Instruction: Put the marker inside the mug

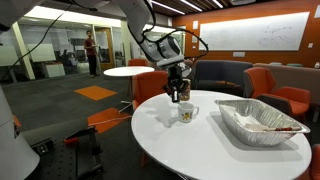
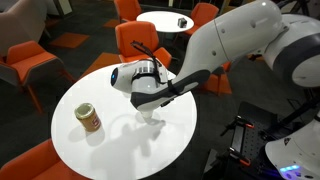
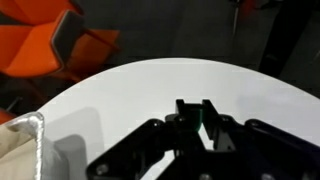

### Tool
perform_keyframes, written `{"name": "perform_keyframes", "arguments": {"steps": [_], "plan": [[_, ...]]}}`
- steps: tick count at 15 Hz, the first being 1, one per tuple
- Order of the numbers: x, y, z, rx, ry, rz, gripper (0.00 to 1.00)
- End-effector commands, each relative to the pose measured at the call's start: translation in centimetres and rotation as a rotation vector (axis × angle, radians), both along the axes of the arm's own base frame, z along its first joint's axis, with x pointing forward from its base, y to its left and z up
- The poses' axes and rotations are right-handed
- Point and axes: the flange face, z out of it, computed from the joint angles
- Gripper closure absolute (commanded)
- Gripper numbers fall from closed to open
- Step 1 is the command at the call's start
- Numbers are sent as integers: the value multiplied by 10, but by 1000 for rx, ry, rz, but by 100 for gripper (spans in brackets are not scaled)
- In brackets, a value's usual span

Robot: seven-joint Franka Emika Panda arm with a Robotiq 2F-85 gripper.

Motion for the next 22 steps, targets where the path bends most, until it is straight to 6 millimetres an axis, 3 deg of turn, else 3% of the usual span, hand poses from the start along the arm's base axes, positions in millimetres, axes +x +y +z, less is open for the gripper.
{"name": "perform_keyframes", "arguments": {"steps": [1,3,4,6,10,12,18,20,22], "plan": [[22,10,-12,-57,27,22,95],[31,17,-20,-62,5,21,95],[35,20,-23,-53,-5,24,53],[49,30,-22,-4,-105,35,46],[74,29,17,168,-312,-13,15],[79,15,46,243,-384,-35,1],[69,-44,141,500,-568,-148,0],[57,-58,171,590,-632,-183,0],[33,-69,197,639,-626,-218,0]]}}
